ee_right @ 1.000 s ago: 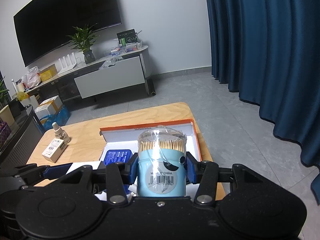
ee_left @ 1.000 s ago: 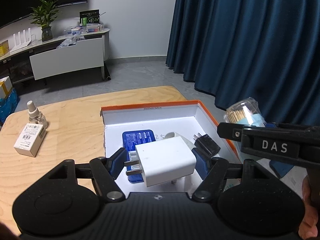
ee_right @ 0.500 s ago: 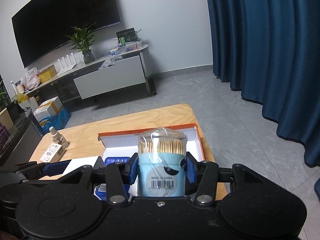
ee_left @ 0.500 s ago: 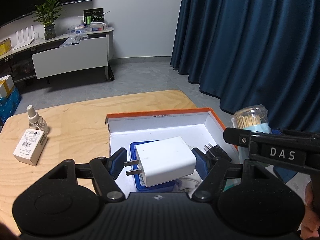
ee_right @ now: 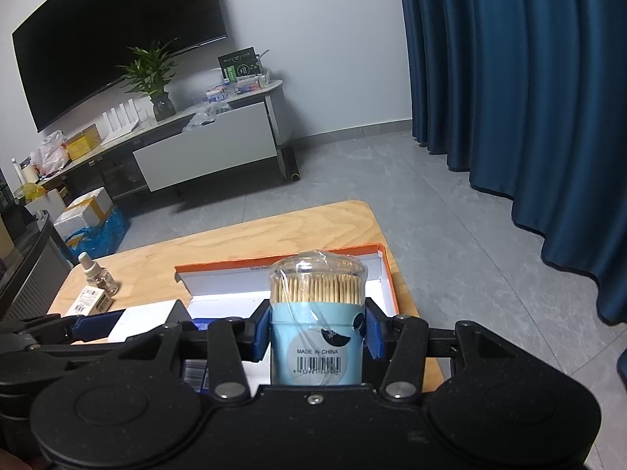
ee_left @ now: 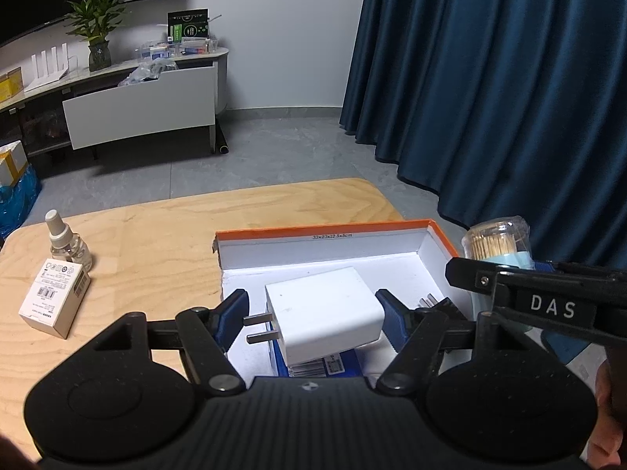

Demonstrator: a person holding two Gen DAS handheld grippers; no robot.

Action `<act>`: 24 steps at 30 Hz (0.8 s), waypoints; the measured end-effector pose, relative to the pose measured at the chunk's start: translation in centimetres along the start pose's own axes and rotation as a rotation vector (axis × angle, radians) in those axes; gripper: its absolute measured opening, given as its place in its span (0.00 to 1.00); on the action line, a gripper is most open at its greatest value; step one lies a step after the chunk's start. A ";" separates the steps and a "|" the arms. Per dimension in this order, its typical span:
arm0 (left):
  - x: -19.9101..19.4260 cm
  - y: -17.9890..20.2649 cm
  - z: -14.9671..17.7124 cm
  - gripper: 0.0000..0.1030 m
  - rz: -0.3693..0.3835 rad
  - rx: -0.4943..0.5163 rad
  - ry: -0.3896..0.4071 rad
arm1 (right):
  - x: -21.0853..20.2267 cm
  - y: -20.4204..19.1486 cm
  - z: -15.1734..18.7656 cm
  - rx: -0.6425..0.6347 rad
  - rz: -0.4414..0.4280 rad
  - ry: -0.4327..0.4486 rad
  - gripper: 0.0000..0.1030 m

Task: Organize rigid objects
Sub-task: 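Lower the white charger into the box with the left gripper while the right gripper lowers the toothpick jar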

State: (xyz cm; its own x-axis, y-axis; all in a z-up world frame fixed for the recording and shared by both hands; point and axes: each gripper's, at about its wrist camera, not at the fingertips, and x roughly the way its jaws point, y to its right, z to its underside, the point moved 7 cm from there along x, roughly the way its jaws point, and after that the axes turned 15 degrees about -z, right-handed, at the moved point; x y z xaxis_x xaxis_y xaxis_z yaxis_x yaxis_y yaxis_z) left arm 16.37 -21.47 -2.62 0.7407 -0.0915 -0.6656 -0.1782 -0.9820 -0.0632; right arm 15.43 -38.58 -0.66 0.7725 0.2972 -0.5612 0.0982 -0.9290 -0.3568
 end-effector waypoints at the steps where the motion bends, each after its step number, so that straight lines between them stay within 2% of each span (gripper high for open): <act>1: 0.1 0.0 -0.1 0.70 0.001 -0.002 -0.002 | 0.2 0.1 0.0 0.002 0.003 -0.001 0.56; 6: 1.1 0.5 -0.7 0.70 0.023 -0.001 -0.013 | 1.3 0.9 -0.1 0.020 0.007 -0.014 0.56; 11: 2.1 0.9 -1.4 0.70 0.043 -0.005 -0.019 | 1.2 1.7 -0.4 0.041 0.026 0.002 0.62; 17: 2.9 1.6 -2.1 0.70 0.064 -0.002 -0.025 | -0.9 1.4 -0.9 0.021 0.027 0.076 0.61; 24: 3.2 2.5 -2.3 0.70 0.105 -0.005 -0.040 | -2.7 1.6 -1.2 0.023 0.041 0.112 0.62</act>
State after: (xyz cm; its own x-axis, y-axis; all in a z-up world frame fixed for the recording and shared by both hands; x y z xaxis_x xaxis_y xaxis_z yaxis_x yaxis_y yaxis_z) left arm 19.77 -24.59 -3.24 0.6914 -0.1870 -0.6978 -0.2498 -0.9682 0.0120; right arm 14.30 -41.17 1.18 0.8409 0.2315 -0.4892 0.0519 -0.9342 -0.3529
